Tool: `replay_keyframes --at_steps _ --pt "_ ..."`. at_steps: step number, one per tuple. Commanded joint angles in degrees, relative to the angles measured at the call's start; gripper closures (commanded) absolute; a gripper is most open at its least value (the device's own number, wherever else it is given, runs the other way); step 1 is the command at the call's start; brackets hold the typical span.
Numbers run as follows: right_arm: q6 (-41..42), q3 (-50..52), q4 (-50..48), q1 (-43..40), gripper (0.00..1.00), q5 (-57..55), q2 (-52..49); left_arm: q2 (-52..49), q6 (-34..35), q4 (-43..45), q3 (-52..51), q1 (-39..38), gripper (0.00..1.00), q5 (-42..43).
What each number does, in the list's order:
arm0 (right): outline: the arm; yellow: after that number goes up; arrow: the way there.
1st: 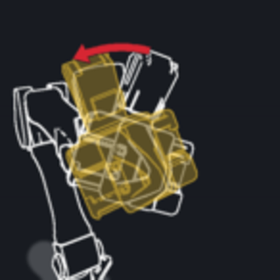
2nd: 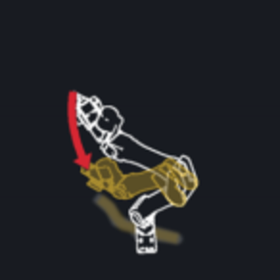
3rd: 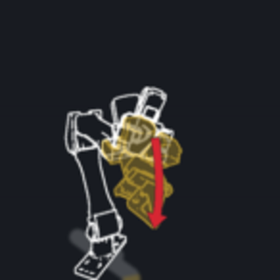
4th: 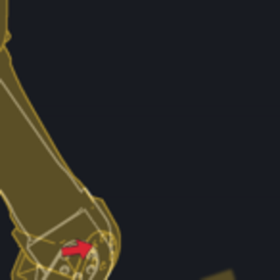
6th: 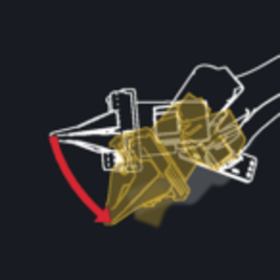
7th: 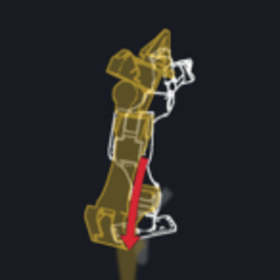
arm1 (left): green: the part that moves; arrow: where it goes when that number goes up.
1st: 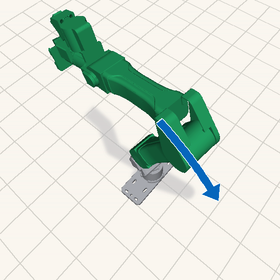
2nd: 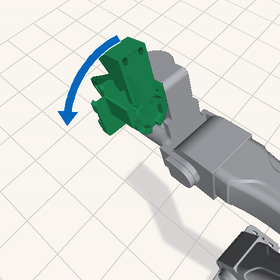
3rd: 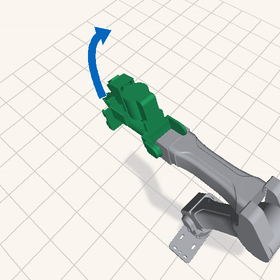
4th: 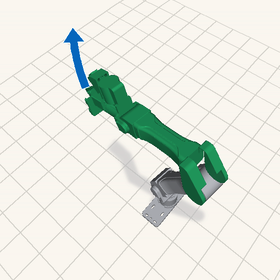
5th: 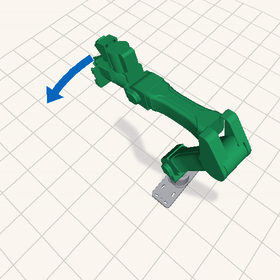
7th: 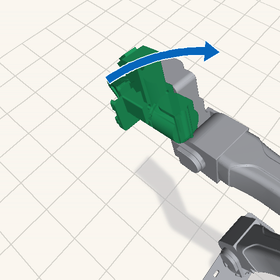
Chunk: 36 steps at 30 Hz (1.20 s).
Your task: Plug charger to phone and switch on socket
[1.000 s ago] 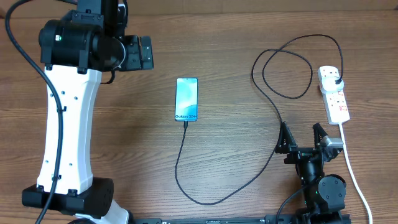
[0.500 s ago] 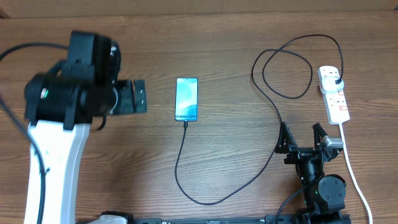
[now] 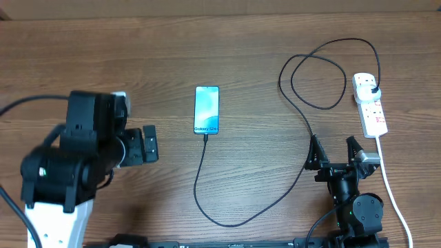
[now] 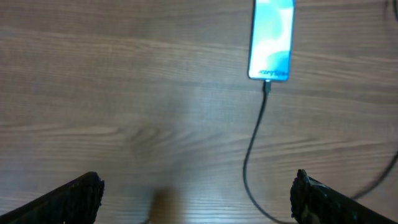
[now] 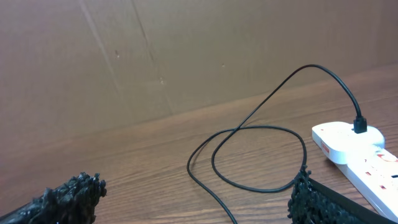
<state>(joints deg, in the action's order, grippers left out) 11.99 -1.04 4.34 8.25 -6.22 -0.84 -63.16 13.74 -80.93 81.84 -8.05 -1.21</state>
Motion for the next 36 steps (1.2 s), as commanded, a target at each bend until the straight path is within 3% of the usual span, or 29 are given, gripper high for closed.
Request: replay_keyframes --at_steps 1,7,22,36 --pt "-0.2 0.6 -0.2 -0.3 0.00 -0.1 0.7 4.6 -0.9 2.7 -6.8 1.8 0.00 -0.8" --pt "-0.2 0.6 -0.2 -0.3 0.00 -0.1 0.7 12.8 -0.9 12.0 -18.0 3.4 0.00 -0.8" --pt "-0.2 0.6 -0.2 -0.3 0.00 -0.1 0.7 34.9 -0.9 46.8 -46.9 3.7 0.01 -0.7" --pt "-0.2 0.6 -0.2 -0.3 0.00 -0.1 0.7 47.7 -0.9 69.4 -65.2 3.7 0.01 -2.3"
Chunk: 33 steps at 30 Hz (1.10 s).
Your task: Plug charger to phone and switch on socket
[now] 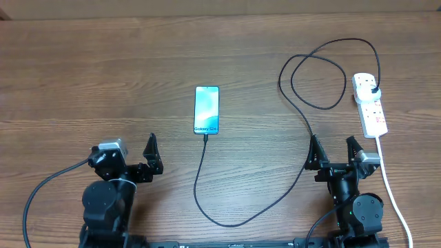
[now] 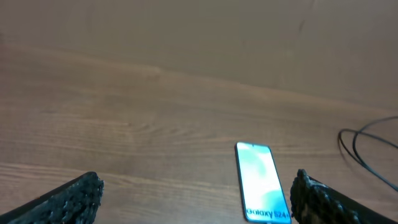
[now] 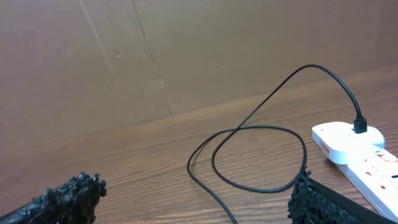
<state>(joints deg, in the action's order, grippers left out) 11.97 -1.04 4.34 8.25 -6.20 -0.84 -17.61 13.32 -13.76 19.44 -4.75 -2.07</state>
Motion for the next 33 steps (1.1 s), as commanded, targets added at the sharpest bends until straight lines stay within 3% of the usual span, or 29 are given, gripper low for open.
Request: replay_keyframes --at_steps 1,6,15,25,33 --pt "-0.2 0.6 -0.2 -0.3 0.00 -0.1 0.7 3.0 -0.5 3.7 -4.0 0.3 0.00 -1.4" --pt "-0.2 0.6 -0.2 -0.3 0.00 -0.1 0.7 6.8 -1.0 10.4 -9.2 0.3 0.01 -1.4" --pt "-0.2 0.6 -0.2 -0.3 0.00 -0.1 0.7 12.1 -8.0 20.4 -17.8 0.3 0.01 -1.3" --pt "-0.2 0.6 -0.2 -0.3 0.00 -0.1 0.7 17.4 -16.3 16.4 -19.2 0.4 0.01 -0.7" --pt "-0.2 0.6 -0.2 -0.3 0.00 -0.1 0.7 17.5 -17.2 9.4 -19.2 0.4 0.00 -0.6"
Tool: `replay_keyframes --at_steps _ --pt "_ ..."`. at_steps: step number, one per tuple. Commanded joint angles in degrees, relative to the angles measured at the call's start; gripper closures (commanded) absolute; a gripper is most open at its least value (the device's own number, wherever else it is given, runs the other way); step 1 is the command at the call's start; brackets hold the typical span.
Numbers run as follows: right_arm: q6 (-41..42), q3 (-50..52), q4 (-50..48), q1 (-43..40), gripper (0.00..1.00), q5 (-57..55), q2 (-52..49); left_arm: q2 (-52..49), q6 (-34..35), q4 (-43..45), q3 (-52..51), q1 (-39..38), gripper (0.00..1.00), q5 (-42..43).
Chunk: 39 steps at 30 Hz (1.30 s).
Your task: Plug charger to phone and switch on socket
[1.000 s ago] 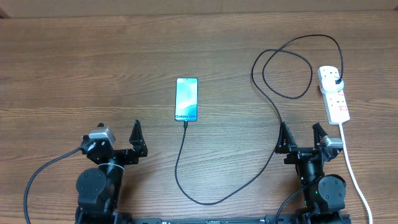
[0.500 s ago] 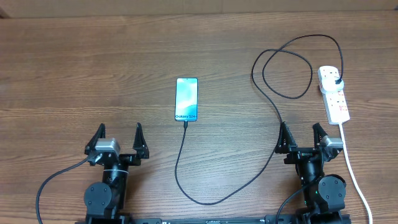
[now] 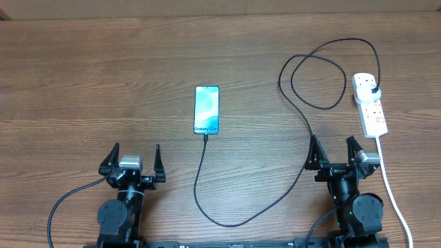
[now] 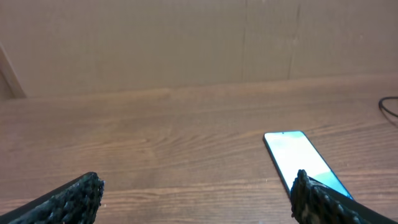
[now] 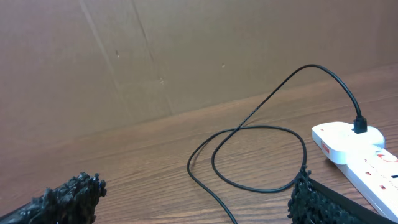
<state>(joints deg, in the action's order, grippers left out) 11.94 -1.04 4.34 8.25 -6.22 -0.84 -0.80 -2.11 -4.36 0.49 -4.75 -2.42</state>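
Observation:
A phone (image 3: 207, 109) with a lit blue screen lies flat mid-table, the black charger cable (image 3: 207, 179) plugged into its near end. The cable loops right and back to a plug in the white socket strip (image 3: 370, 105) at the far right. My left gripper (image 3: 131, 160) stands open at the near left edge, nothing between its fingers, the phone (image 4: 300, 158) ahead to its right. My right gripper (image 3: 333, 153) stands open at the near right, with the cable (image 5: 261, 149) and the socket strip (image 5: 357, 152) ahead of it.
A brown cardboard wall (image 5: 186, 56) stands behind the table's far edge. The strip's white lead (image 3: 391, 189) runs down the right side past my right arm. Bare wooden tabletop (image 3: 103, 83) spreads across the left half.
My left arm has drawn further back and turned; its gripper now points straight up the table at the near left edge. The right arm, phone and cable are unchanged.
My left arm was first raised over the table's left side, its open gripper looking down on the phone with the cable in it. Then it sat lower near the front edge, angled toward the phone. Now it rests squared at the near edge. The right arm never moved.

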Motion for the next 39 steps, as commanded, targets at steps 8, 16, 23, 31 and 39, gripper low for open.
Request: replay_keyframes --at_steps 8,16,23,31,39 --pt "-0.2 0.6 -0.2 -0.3 0.00 -0.1 0.7 0.6 -1.6 0.0 -0.2 0.3 0.00 1.4" --pt "-0.2 0.6 -0.2 -0.3 0.00 -0.1 0.7 0.6 -1.6 0.0 -0.2 0.3 0.00 1.4" --pt "-0.2 0.6 -0.2 -0.3 0.00 -0.1 0.7 0.6 -1.6 0.0 -0.2 0.3 0.01 1.4" --pt "-0.2 0.6 -0.2 -0.3 0.00 -0.1 0.7 0.6 -1.6 0.0 -0.2 0.3 0.01 1.4" --pt "-0.2 0.6 -0.2 -0.3 0.00 -0.1 0.7 0.6 -1.6 0.0 -0.2 0.3 0.00 1.4"
